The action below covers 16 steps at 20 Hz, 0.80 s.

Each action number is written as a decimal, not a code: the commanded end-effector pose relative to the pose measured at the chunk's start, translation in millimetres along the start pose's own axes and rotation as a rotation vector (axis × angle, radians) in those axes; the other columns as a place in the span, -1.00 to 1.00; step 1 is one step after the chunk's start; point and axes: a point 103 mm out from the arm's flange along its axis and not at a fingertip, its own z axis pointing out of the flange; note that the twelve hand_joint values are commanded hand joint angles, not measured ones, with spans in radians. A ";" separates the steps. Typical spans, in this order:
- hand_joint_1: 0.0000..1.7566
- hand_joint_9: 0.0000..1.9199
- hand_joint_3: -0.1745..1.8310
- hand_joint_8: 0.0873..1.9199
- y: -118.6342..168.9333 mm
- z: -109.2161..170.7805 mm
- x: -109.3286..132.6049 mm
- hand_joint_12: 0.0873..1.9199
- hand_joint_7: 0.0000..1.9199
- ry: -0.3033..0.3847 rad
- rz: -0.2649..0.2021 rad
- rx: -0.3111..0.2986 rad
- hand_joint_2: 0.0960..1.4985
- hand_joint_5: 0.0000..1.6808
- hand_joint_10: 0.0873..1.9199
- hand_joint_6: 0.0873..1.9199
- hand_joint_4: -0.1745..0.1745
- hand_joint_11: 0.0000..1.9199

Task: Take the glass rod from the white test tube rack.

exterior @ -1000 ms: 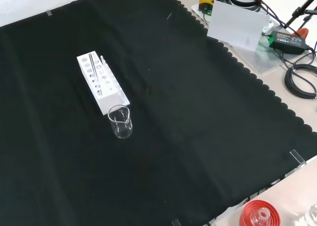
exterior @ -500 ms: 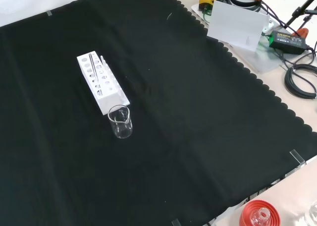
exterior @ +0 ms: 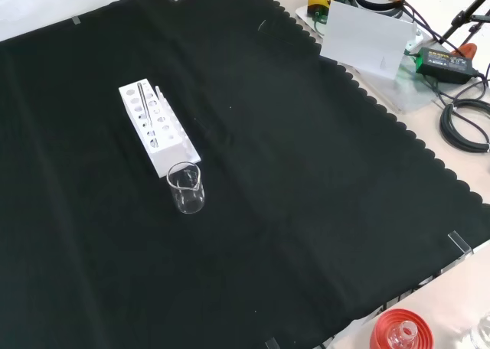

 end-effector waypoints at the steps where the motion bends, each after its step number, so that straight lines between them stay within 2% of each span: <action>1: -0.25 -0.20 -0.42 -0.15 37.0 17.4 0.4 0.33 -0.45 0.014 -0.054 0.023 0.13 -0.53 -0.26 -0.29 -0.48 -0.37; 8: -0.27 -0.15 -0.41 -0.15 64.4 40.3 -2.4 0.32 -0.43 0.011 -0.085 0.061 0.15 -0.52 -0.26 -0.24 -0.50 -0.33; 16: -0.30 -0.13 -0.40 -0.14 81.0 66.7 -9.9 0.32 -0.38 0.024 -0.081 0.110 0.16 -0.49 -0.27 -0.20 -0.48 -0.29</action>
